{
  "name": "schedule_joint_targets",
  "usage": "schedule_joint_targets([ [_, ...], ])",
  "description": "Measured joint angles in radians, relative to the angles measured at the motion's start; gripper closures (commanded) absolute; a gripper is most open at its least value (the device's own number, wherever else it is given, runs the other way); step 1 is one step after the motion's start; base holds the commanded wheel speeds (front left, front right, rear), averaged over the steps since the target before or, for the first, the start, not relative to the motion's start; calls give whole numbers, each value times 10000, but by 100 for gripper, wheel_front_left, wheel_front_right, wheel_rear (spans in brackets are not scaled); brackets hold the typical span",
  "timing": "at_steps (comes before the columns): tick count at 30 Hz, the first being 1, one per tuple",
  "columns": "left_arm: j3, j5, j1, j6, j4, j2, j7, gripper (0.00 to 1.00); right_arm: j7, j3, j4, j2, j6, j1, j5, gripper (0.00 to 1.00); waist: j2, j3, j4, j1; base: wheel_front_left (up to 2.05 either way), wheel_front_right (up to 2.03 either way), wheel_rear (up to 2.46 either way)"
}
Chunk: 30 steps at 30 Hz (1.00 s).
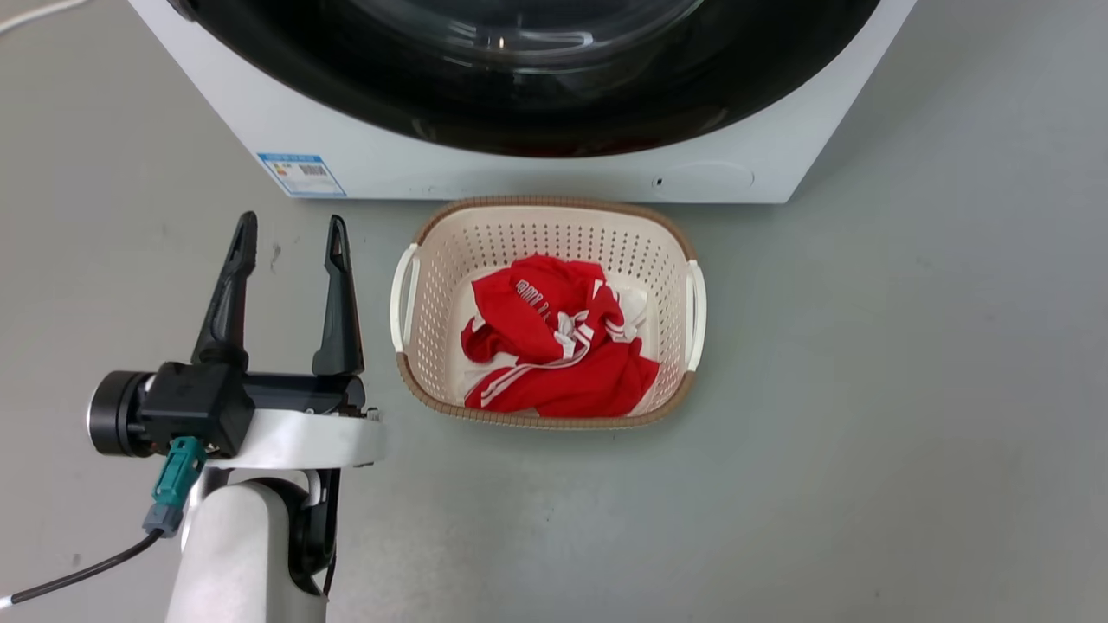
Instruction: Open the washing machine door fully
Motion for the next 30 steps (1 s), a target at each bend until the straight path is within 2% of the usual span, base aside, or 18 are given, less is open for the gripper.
schedule_joint_targets([
  [6, -10, 25, -318, -2, -203, -2, 0, 0, 454, 418, 813, 443, 0, -1092, -466, 100, 0, 629, 71, 0, 0, 0, 0],
  [13, -98, 19, -605, 46, -199, -2, 0, 0, 671, 642, 1267, 616, 0, -1609, -736, 100, 0, 1162, 198, 0, 0, 0, 0],
  [22, -244, -65, -754, 151, -86, -4, 0, 0, 1762, 769, 1252, 654, -2, -1505, -717, 100, 0, 1122, 212, -1, 0, 0, 0],
  [30, -274, -142, -509, 217, 159, -4, 0, 0, 3273, 802, 731, 727, 0, -419, -364, 100, 0, 472, 151, -1, 0, 0, 0],
])
